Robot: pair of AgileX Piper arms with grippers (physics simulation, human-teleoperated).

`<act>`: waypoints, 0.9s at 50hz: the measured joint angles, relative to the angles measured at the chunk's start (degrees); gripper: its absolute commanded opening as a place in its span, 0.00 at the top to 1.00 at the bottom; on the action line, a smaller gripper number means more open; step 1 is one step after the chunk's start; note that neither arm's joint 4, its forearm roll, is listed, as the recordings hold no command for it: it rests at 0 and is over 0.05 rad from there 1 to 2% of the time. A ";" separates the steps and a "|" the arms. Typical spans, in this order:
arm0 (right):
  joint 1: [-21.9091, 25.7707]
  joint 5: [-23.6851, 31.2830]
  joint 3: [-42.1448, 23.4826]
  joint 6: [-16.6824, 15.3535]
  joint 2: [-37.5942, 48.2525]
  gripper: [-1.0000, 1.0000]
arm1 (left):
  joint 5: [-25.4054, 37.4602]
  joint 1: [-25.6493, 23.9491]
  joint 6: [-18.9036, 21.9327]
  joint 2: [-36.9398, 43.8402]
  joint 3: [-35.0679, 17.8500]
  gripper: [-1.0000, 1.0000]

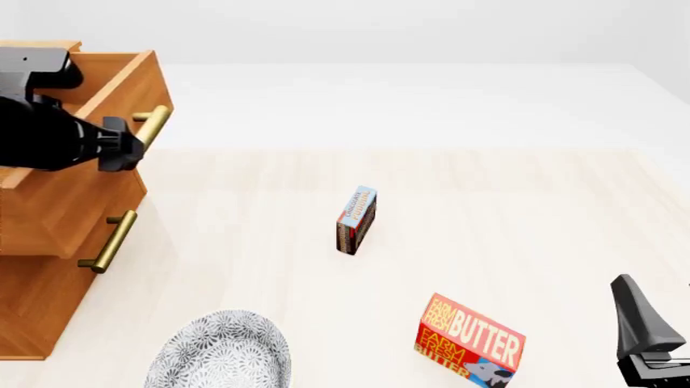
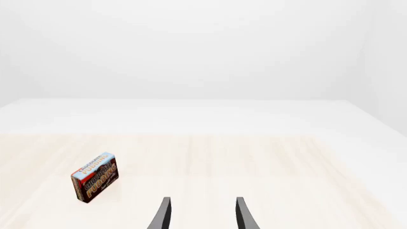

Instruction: Put the chocolate pudding in the top drawer of the cabinet and close it.

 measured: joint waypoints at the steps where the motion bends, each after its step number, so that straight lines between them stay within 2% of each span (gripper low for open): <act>1: 0.00 0.00 0.00 0.00 0.00 0.00 | -0.05 -0.07 -0.10 -0.02 0.03 0.00; 45: 0.00 0.00 0.00 0.00 0.00 0.00 | -2.35 -4.05 -3.84 -0.76 1.11 0.00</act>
